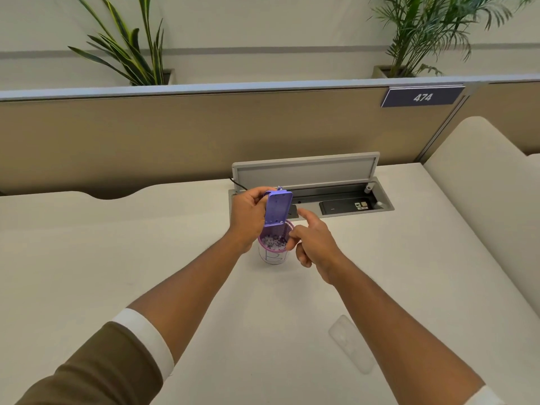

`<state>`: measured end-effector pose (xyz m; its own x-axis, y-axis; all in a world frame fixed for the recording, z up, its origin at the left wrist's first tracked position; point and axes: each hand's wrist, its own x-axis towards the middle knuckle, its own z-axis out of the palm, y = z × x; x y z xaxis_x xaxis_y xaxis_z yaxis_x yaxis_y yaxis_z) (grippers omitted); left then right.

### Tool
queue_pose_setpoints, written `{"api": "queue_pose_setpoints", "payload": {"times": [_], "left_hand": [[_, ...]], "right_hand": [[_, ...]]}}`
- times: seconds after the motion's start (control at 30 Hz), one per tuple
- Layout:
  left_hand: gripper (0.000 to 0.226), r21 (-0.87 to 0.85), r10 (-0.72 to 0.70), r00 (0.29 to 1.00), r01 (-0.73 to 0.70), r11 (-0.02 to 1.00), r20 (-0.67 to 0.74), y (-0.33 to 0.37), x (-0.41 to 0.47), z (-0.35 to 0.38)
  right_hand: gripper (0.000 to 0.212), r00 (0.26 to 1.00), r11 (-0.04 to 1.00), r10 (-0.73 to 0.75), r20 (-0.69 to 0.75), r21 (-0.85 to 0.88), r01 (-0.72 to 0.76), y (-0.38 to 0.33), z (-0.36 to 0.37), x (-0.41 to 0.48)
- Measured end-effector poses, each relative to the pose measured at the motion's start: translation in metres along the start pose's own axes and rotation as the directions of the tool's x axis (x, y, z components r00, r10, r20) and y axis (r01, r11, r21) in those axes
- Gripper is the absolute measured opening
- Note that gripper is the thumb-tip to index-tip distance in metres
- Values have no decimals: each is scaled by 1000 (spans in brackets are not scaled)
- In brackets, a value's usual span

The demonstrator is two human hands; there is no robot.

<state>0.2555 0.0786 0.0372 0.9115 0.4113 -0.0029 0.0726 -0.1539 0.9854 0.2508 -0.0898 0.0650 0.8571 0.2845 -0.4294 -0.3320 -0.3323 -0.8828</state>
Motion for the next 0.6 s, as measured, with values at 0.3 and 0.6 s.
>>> {"api": "queue_pose_setpoints", "payload": {"times": [0.3, 0.6], "left_hand": [[28, 8, 41, 999, -41, 999, -7, -2, -2, -1], [26, 74, 173, 984, -175, 982, 35, 2, -5, -5]], "right_hand": [[66, 1000, 1000, 6, -2, 11, -6, 0, 3, -2], [67, 1000, 1000, 8, -3, 20, -8, 1, 6, -1]]}}
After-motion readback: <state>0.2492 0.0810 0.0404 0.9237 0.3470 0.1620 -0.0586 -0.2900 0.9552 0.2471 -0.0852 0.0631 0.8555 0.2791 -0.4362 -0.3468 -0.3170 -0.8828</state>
